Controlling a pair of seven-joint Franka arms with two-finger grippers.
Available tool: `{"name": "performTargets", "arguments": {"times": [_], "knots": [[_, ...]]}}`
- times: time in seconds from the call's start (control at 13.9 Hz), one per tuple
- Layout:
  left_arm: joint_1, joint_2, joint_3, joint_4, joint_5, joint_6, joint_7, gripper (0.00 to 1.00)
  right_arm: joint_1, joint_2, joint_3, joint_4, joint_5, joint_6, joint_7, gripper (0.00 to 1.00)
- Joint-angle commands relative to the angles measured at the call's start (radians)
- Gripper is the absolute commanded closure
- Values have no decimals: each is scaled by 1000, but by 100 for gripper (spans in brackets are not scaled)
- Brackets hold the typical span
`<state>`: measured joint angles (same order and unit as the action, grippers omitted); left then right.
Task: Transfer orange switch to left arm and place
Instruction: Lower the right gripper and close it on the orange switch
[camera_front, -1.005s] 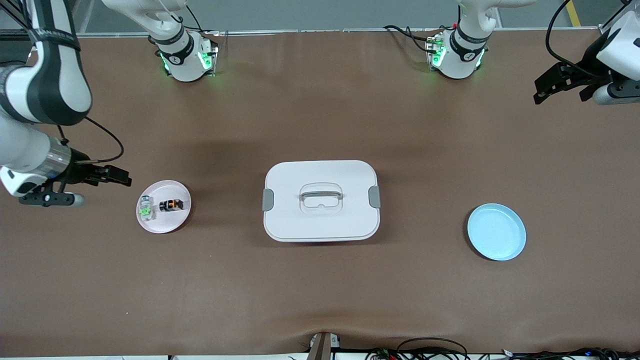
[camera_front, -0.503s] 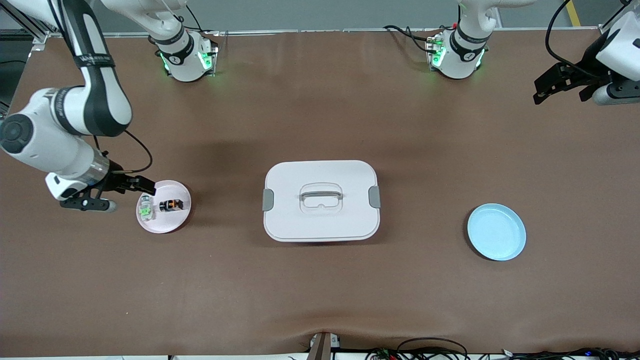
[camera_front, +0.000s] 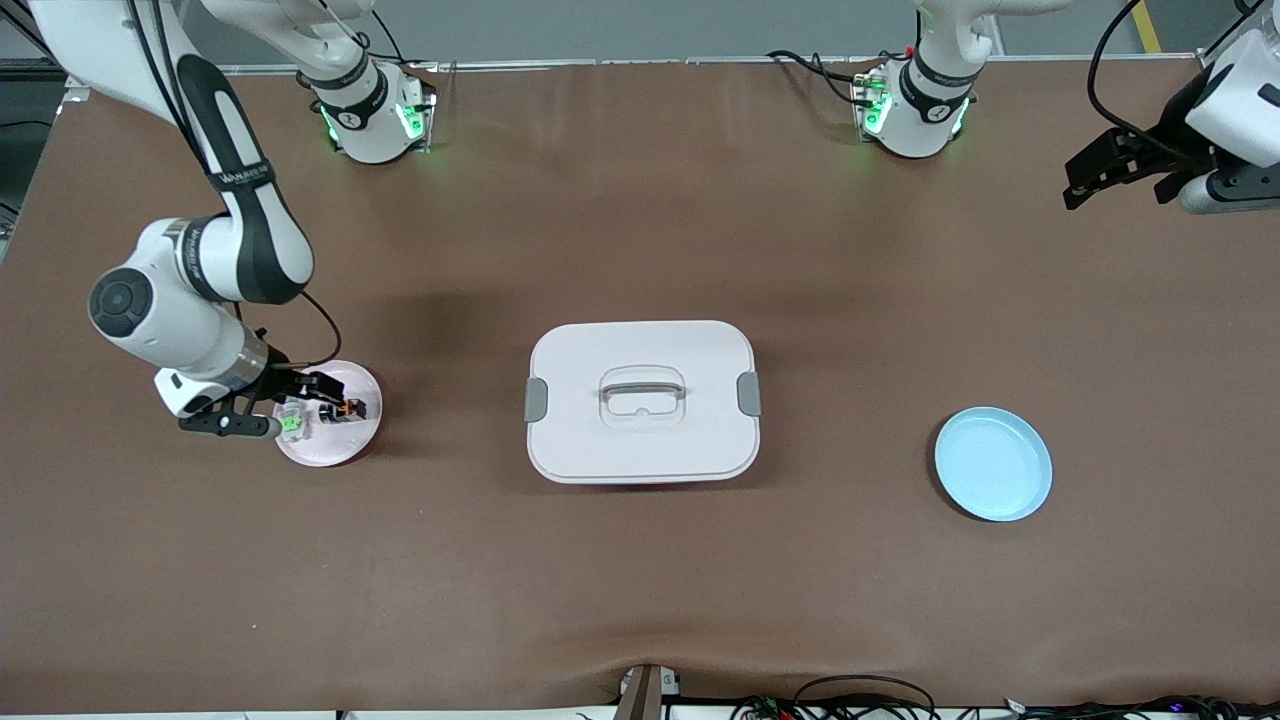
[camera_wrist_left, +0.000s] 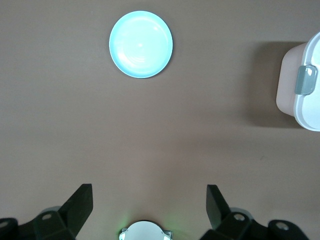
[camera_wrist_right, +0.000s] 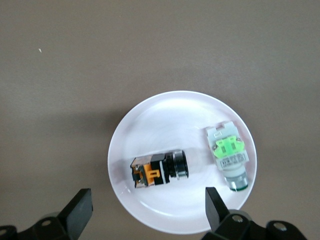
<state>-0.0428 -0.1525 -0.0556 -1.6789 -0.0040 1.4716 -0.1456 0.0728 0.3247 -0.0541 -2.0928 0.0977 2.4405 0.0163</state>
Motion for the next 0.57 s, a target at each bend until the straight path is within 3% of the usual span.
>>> {"name": "performTargets", "arguments": {"times": [0.0,0.5], "knots": [[9,-4,-4,-2,6,3,26,0,8,45,-6,-23,13,95,-36,0],[7,-9,-6,-4,7,3,26,0,16,134,-6,-24,13,183,-39,0]]}}
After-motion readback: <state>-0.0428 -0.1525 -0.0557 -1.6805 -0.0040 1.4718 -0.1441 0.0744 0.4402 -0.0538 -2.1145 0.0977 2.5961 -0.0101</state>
